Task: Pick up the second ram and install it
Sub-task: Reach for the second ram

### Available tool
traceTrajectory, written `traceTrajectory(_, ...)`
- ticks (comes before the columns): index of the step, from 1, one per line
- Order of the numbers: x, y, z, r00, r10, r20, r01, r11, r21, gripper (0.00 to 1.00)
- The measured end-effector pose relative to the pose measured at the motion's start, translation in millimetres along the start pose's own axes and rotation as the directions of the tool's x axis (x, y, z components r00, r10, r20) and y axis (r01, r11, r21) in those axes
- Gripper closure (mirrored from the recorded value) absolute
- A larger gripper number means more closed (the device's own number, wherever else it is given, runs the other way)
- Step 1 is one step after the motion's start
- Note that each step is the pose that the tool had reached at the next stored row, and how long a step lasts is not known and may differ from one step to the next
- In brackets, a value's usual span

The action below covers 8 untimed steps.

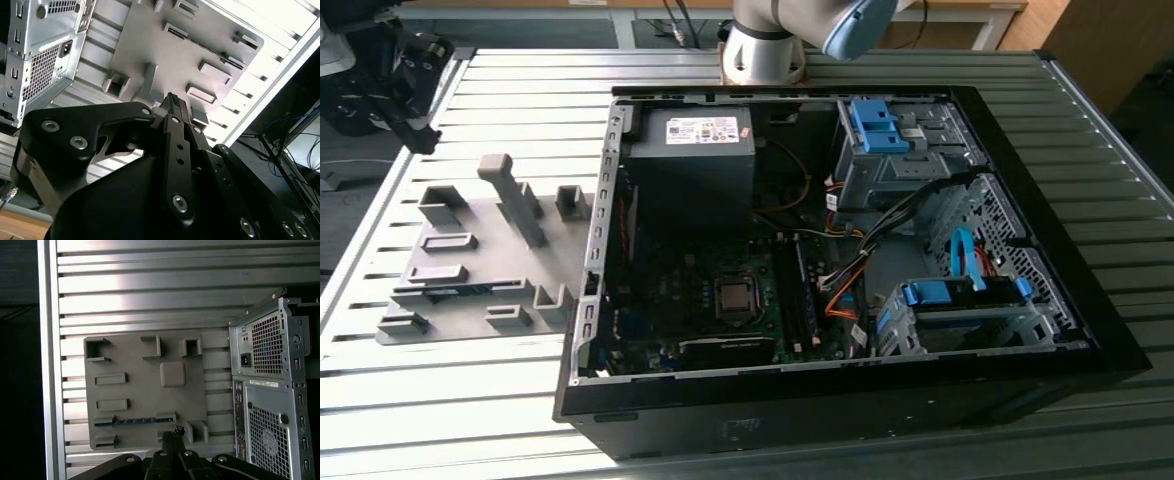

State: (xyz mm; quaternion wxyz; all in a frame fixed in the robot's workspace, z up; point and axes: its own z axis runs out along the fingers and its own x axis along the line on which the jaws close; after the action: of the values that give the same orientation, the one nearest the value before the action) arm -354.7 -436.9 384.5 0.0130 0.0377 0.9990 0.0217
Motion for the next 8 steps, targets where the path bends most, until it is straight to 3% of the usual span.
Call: traceTrajectory(8,1.7,-0.1,-0.1,1.0,0.0,0.0,0.0,1.0,0.0,0.89)
